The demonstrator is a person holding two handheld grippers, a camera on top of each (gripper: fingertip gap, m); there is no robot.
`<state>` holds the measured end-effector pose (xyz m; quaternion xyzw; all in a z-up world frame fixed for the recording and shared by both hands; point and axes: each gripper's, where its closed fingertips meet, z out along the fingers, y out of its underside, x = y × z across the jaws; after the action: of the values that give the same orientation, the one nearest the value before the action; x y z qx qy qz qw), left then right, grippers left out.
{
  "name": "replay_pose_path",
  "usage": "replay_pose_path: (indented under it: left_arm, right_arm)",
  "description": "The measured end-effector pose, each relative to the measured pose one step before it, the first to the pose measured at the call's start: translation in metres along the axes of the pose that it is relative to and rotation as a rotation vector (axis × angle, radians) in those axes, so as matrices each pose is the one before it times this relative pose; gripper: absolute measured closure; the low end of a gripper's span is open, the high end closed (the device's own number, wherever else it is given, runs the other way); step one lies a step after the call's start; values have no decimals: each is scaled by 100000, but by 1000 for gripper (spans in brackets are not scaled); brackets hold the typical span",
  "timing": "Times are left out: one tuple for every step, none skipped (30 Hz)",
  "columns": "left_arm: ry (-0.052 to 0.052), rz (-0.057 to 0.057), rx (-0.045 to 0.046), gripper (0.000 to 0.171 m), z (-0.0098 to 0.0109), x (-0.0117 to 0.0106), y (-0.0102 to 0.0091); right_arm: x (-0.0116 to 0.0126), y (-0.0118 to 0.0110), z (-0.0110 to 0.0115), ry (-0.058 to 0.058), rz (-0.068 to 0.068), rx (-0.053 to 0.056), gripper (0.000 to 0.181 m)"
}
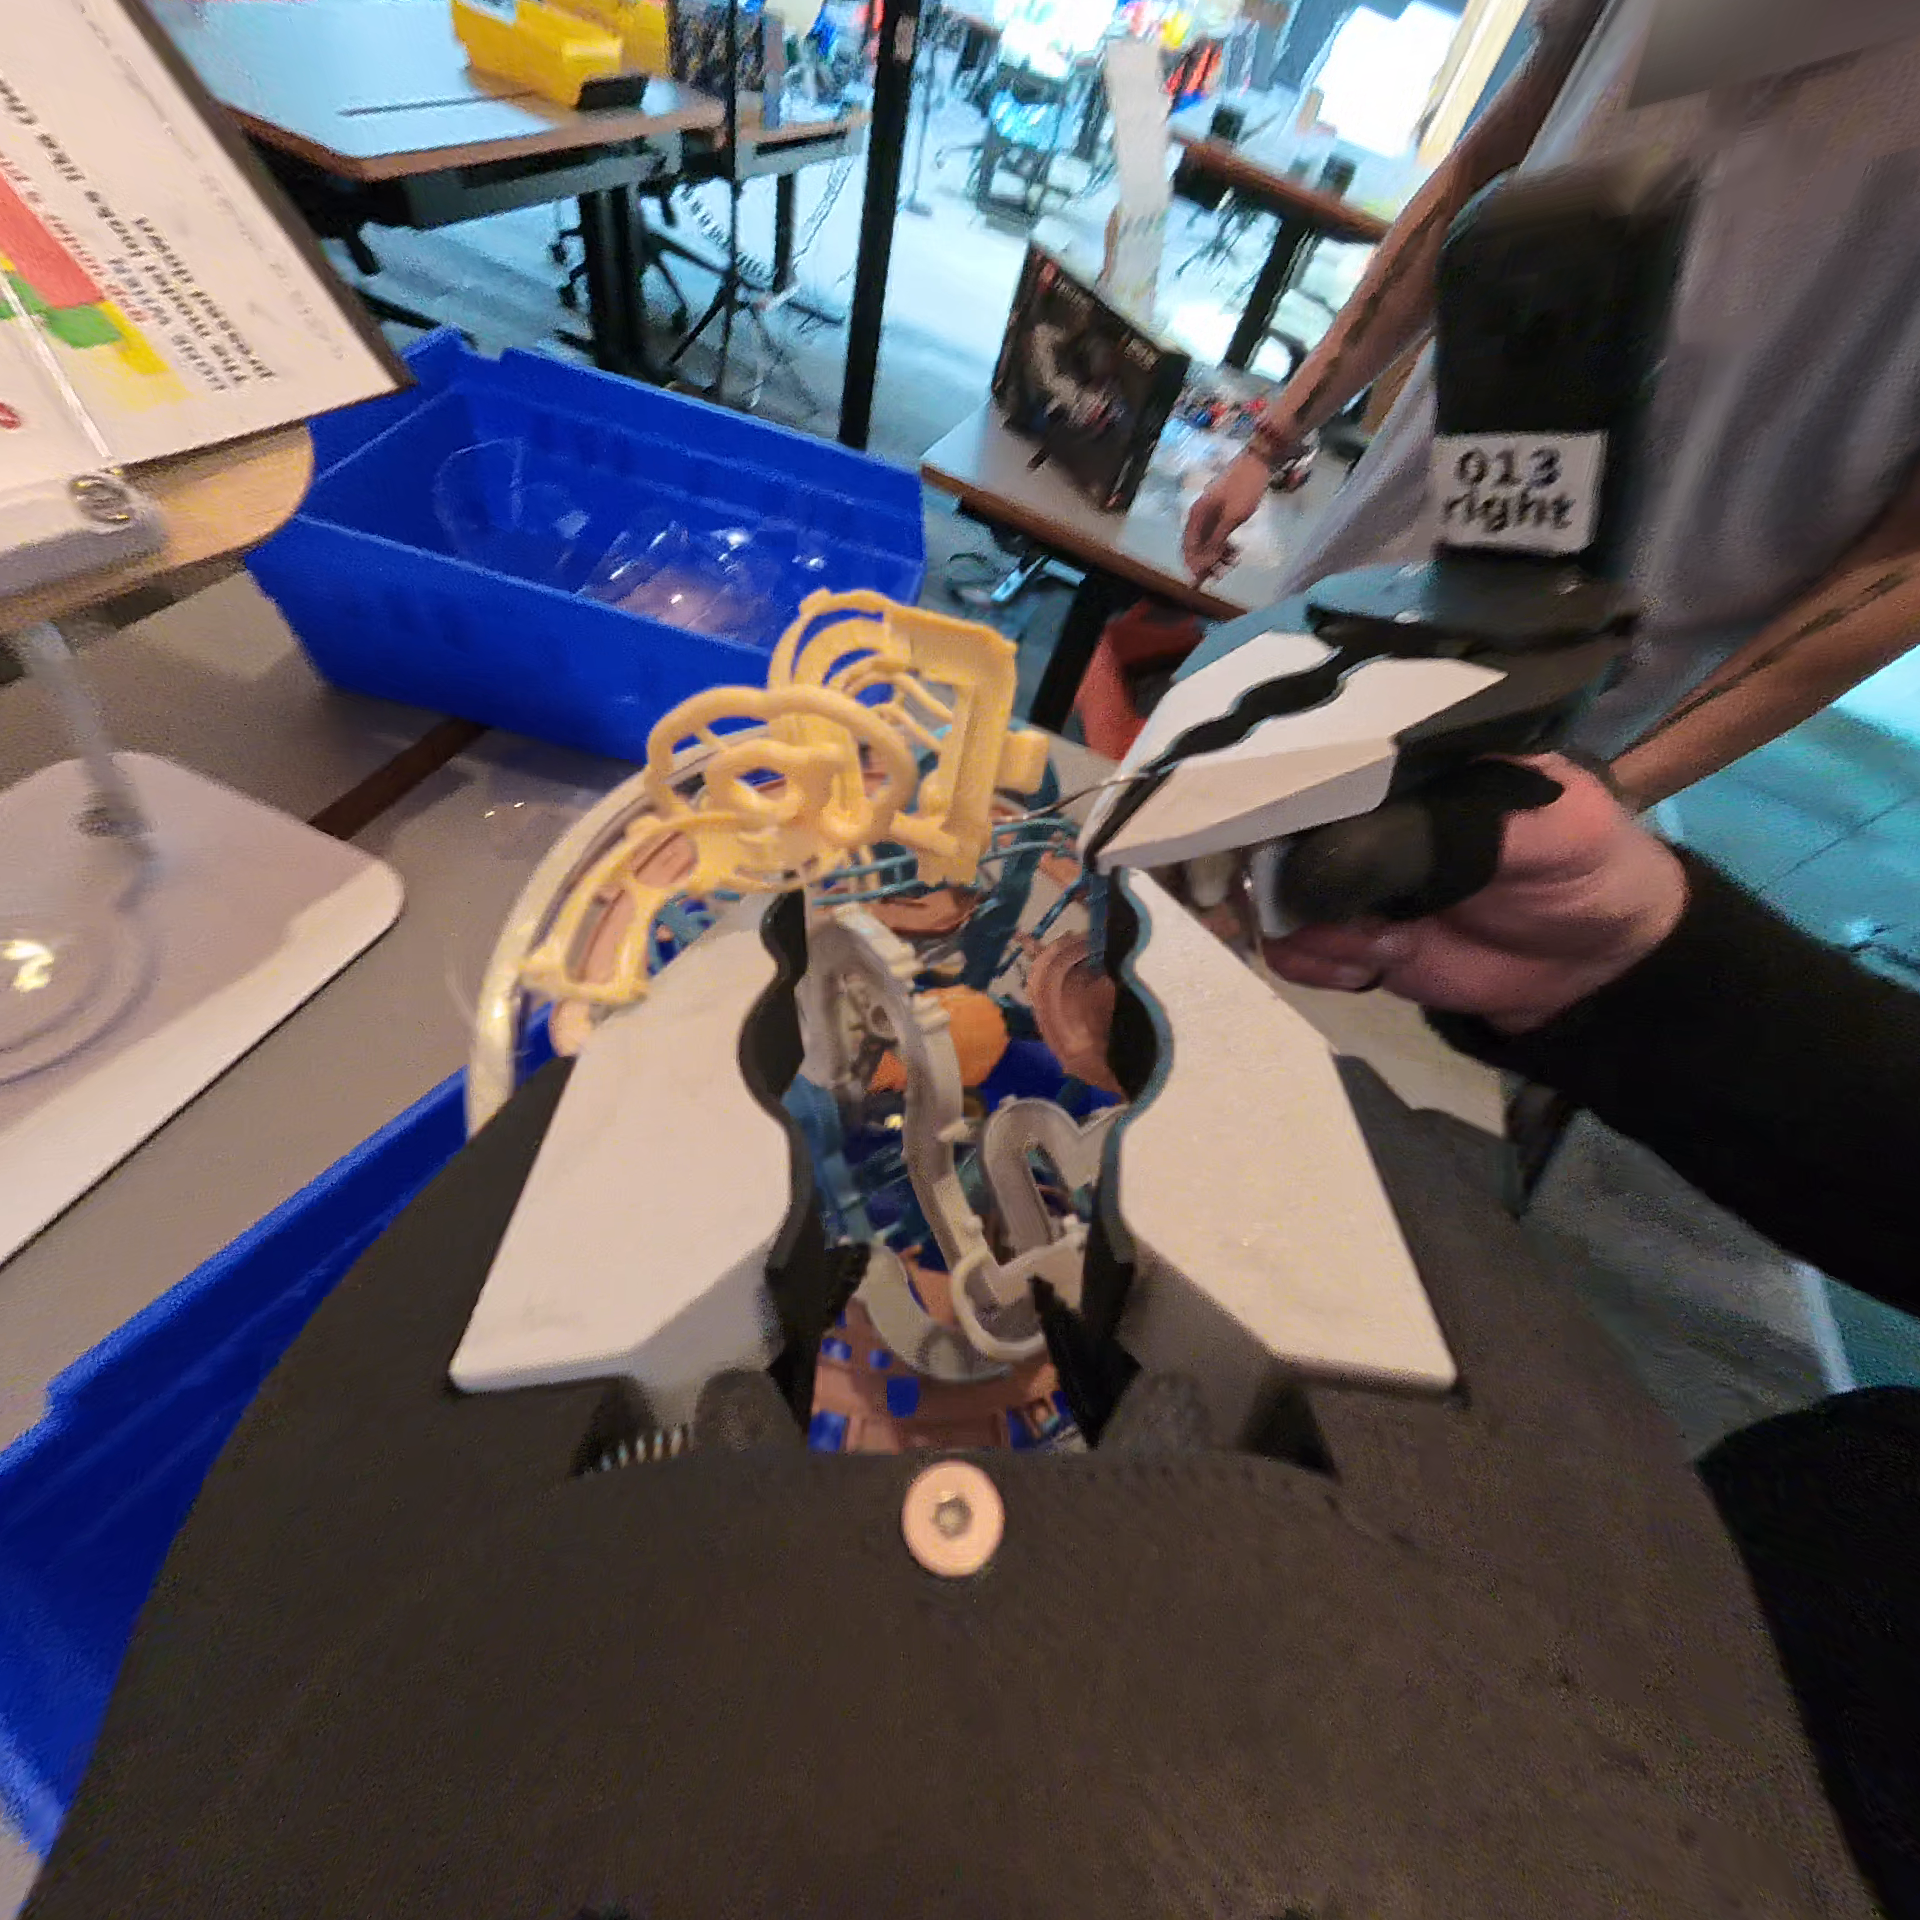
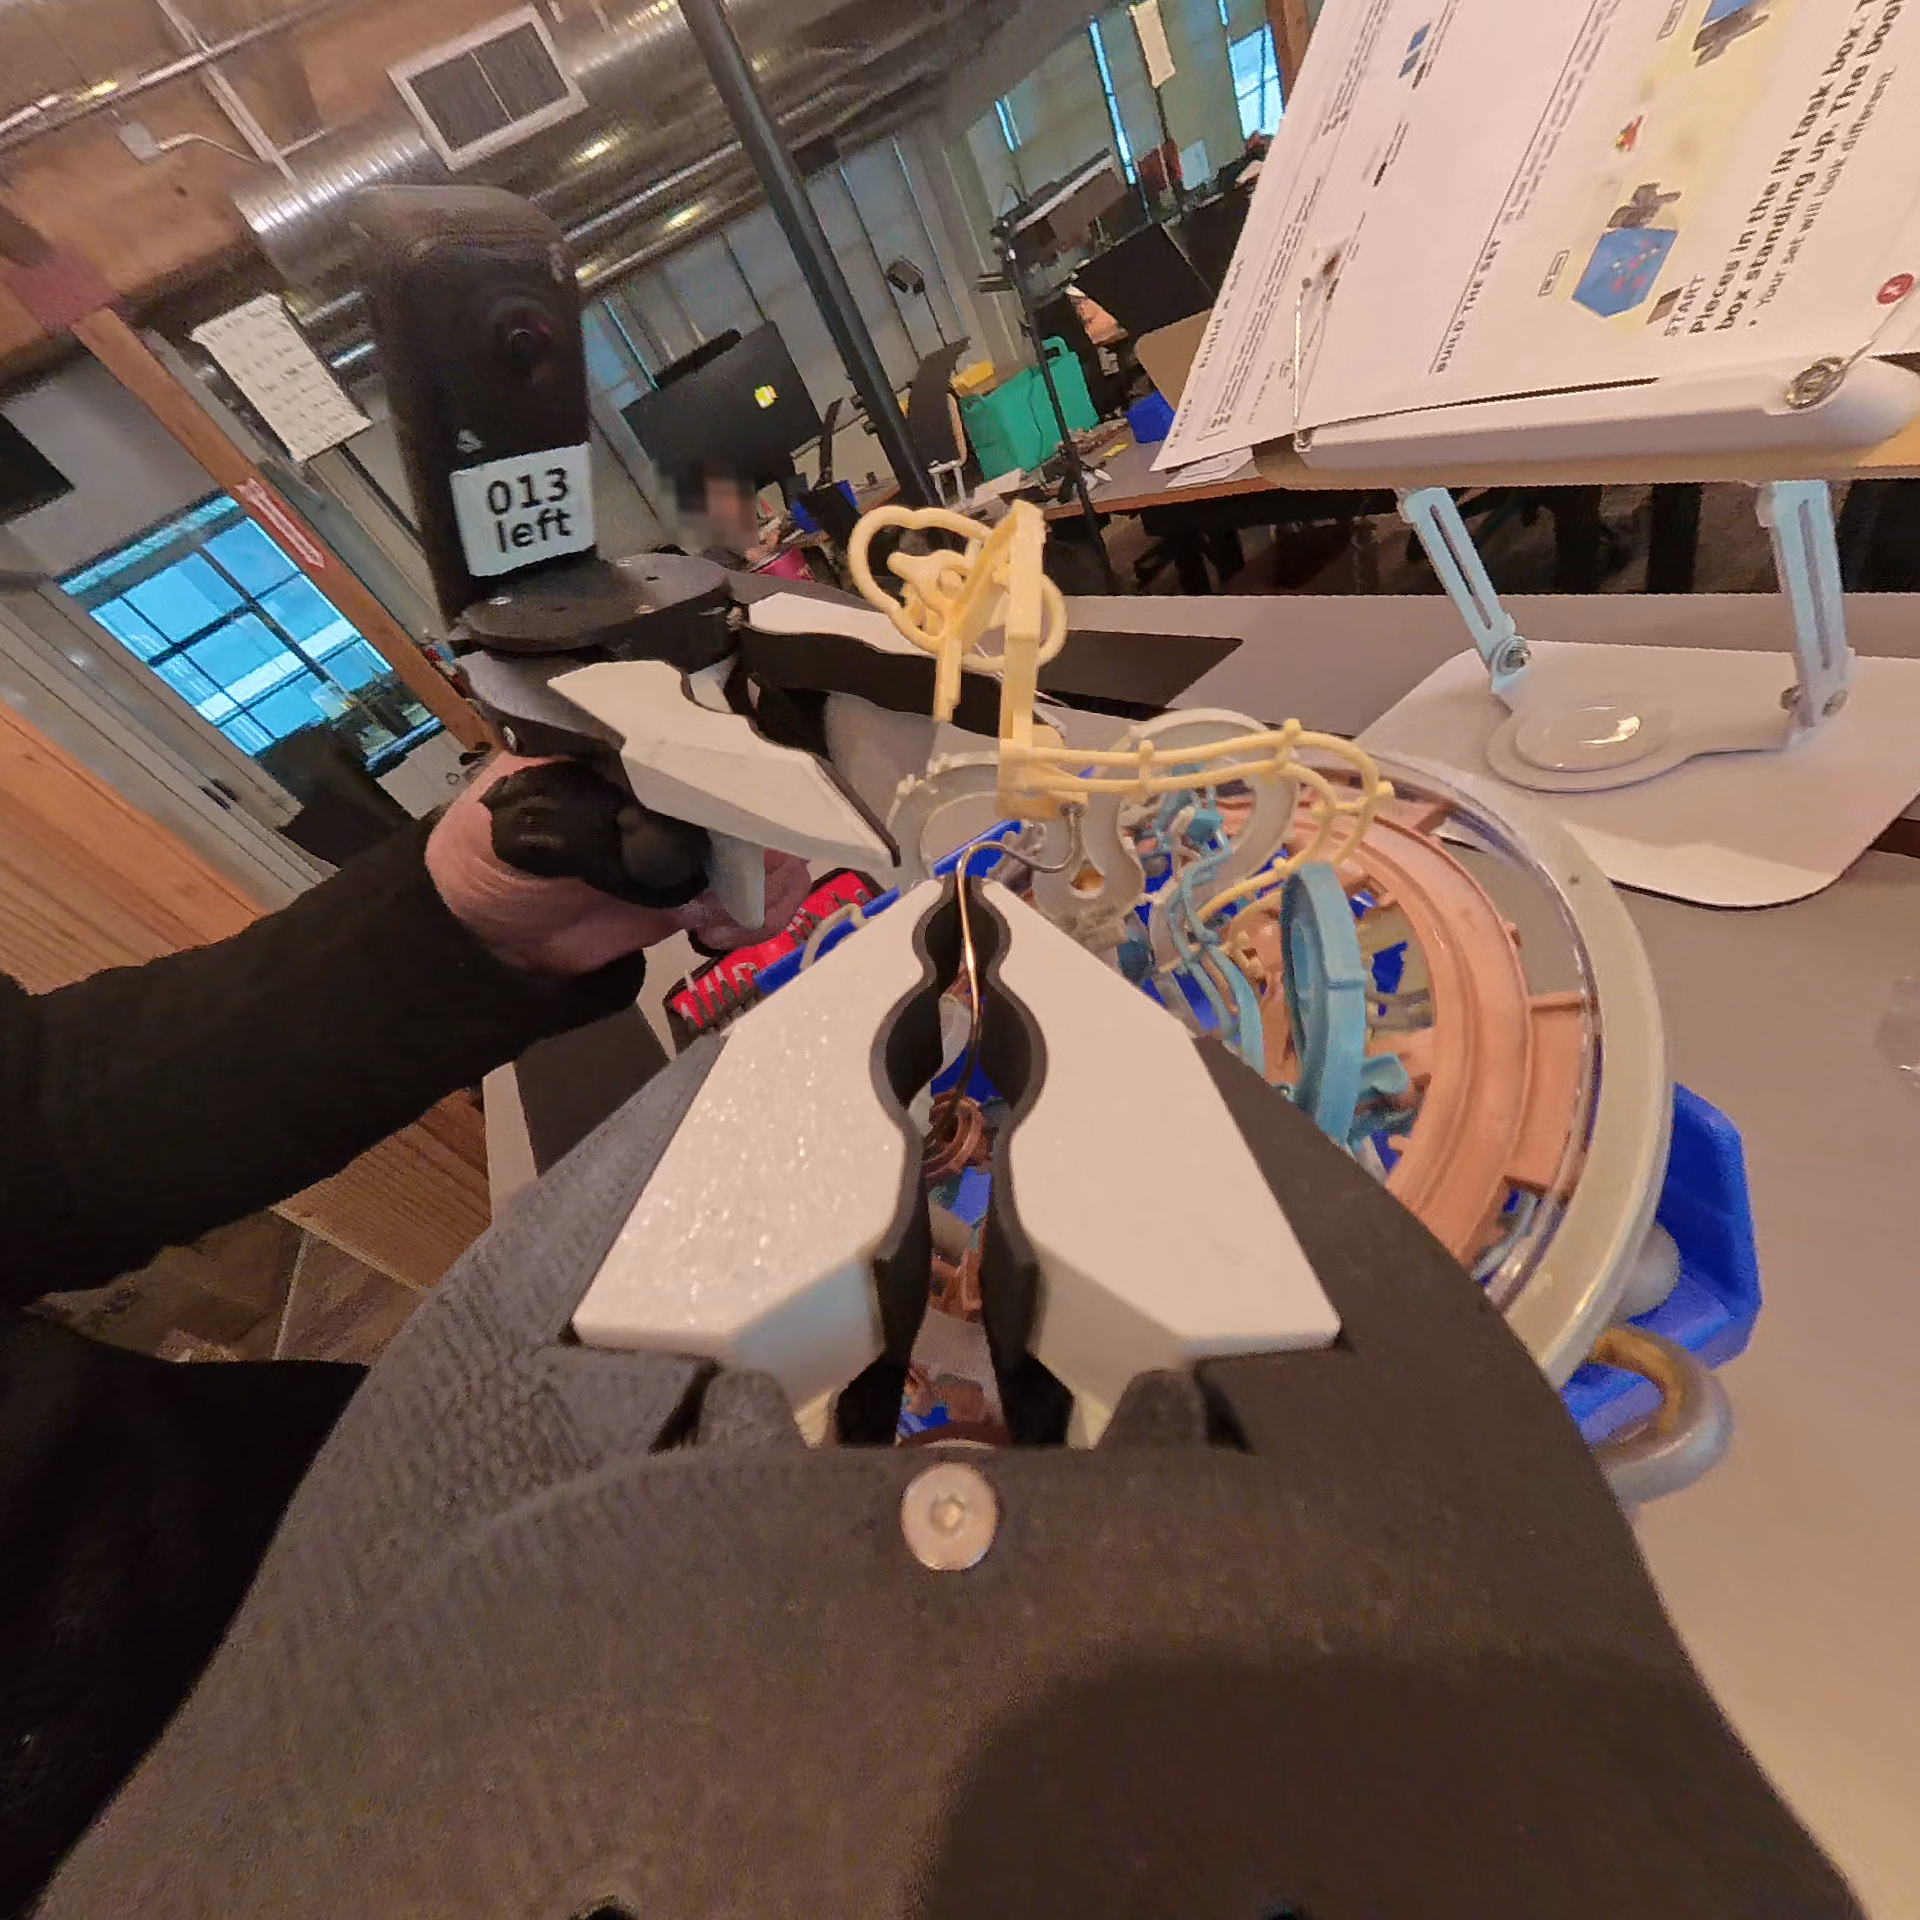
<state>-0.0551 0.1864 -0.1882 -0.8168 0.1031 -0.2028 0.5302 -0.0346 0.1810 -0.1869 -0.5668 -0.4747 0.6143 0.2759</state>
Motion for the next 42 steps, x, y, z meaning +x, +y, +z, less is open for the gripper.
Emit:
replay_pose_path:
  left_arm:
    - [-1596, 2671, -347, 117, -76, -75, 45]
    - [-3413, 3415, -2048, 125, -39, -335, 328]
    - [-5967, 4297, -4365, 131, 55, -756, 698]
    - [-4884, 3133, -2252, 133, 122, -615, 480]
    - [1946, 434, 1250, 141, 135, 380, -38]
    - [2934, -963, -574, 150, 271, 505, 122]
    - [-1329, 1614, -2238, 153, 320, -95, 260]
    - [-3412, 3322, -1299, 160, 234, -387, 118]
    - [-3073, 911, -207, 168, 192, -512, -10]
    - [-2054, -173, 1944, 171, 95, -510, -223]
    - [236, -2623, 2241, 171, 56, -321, -223]
    - [212, -1838, 1008, 171, 58, -246, -65]
    - [-1585, 1615, 21, 171, 80, -194, 45]
    - [-1518, 1482, -92, 171, 178, 32, 81]
    - [-1420, -592, -496, 171, 228, -46, 171]
    - [-444, -1361, 937, 171, 131, -89, 53]
    - [971, -2529, 1015, 171, 41, -45, -1]
    - [-3127, -617, -685, 171, -50, -553, 150]
    - [-1218, 3530, 1432, 171, -197, -91, -271]
    - [-706, 915, 897, 171, -237, 13, -362]
    - [-121, 2118, -92, 171, -200, 239, -343]
    - [-1669, 3197, -1368, 171, -134, 76, -164]
    - [-895, 636, 14, 171, -166, -42, -274]
    - [627, -3121, 1709, 171, -203, -162, -380]
    - [1165, -3687, 1674, 171, -194, -278, -270]
    - [-343, -1897, 773, 171, -187, -447, -98]
    - [-975, -597, 637, 171, -230, -456, -71]
    - [1671, -2702, 787, 171, -144, 35, -121]
    - [1437, 298, -846, 171, -61, 176, 65]
    - [-1509, 3217, -1982, 171, -2, 29, 212]
    - [-575, 28, 716, 171, -32, 51, -125]
    - [1090, -3177, 2698, 171, -41, -81, -275]
    - [-257, -3349, 1161, 171, 43, -532, 87]
    - [-146, -2298, -651, 171, 36, -504, 306]
    - [1066, -22, -987, 171, 46, 121, 199]
    - [-1942, 4282, -1625, 171, 58, 205, 188]
    - [220, -531, 60, 171, 44, 165, 19]
    - [2807, -4792, 1577, 171, -43, -35, -82]
    - [1505, -3717, 1348, 171, -130, -293, -80]
    - [1116, -2216, 111, 171, -86, -170, -18]
    - [1053, -765, -781, 171, 45, 38, 58]
    - [-732, 1555, -769, 171, 149, -12, 101]
  right_arm:
    - [111, -81, 13, 986, 861, 479, 181]
    - [-124, -227, -46, -1176, 1543, 1600, 181]
    - [-197, -452, -156, -1978, 1902, 2938, 181]
    - [-139, -417, -180, -1474, 1558, 2303, 181]
    - [-91, -135, -76, -769, -46, 103, 181]
    - [-121, 6, 29, -308, -1190, -1040, 181]
    - [-170, -9, 84, -420, -355, -806, 181]
    - [-307, 36, 136, -1357, -161, -850, 181]
    - [-429, 19, 156, -2366, 268, -353, 181]
    - [-474, -61, 129, -2620, 579, 429, 181]
    - [-334, -41, 77, -1736, -500, 708, 181]
    - [-207, -43, -6, -1369, -886, 1000, 181]
    - [-185, -31, -67, -1957, 754, 859, 181]
    - [-141, -29, -44, -1962, 1437, 949, 181]
    - [-93, 127, -15, -1369, 346, 67, 181]
    - [-128, 165, -32, -932, -941, -427, 181]
    - [-44, 78, -76, -33, -1221, -111, 181]
    - [56, -52, -135, 502, 88, 622, 181]
    - [33, -11, -112, 331, 1200, 448, 181]
    - [139, -149, -163, 1424, 957, 1520, 181]
    - [-47, -288, -201, 321, 1111, 2420, 181]
    - [-180, -163, -142, -533, 547, 1550, 181]
    - [-178, -124, -151, -259, -808, 1147, 181]
    - [-216, -214, -255, -256, -1021, 1566, 181]
    - [-178, -190, -288, -540, 86, 1508, 181]
    - [110, 93, -267, 573, 790, 39, 181]
    - [231, 8, -335, 935, 421, 1263, 181]
    - [53, -97, -362, -370, 1505, 1806, 181]
    - [-59, -66, -294, -671, 1309, 1421, 181]
    - [62, 38, -217, 1093, -295, 565, 181]
    - [208, 2, -235, 1900, -707, 826, 181]
    - [102, -138, -247, -599, 2350, 2025, 181]
    - [187, -139, -234, -858, 3632, 2388, 181]
    - [360, 24, -196, 1215, 1657, 1123, 181]
    - [158, 211, -56, 777, 15, -451, 181]
    - [-119, 146, 54, -349, 214, -229, 181]
    - [-238, -3, 1, -376, -254, 323, 181]
    - [-37, -90, -131, 694, -800, 147, 181]
    - [225, -27, -189, 1478, -26, -340, 181]
    - [239, 17, -182, 1078, 665, 68, 181]
    - [121, -67, -114, 237, 1270, 1396, 181]
    - [27, -27, 55, -522, 1907, 751, 181]
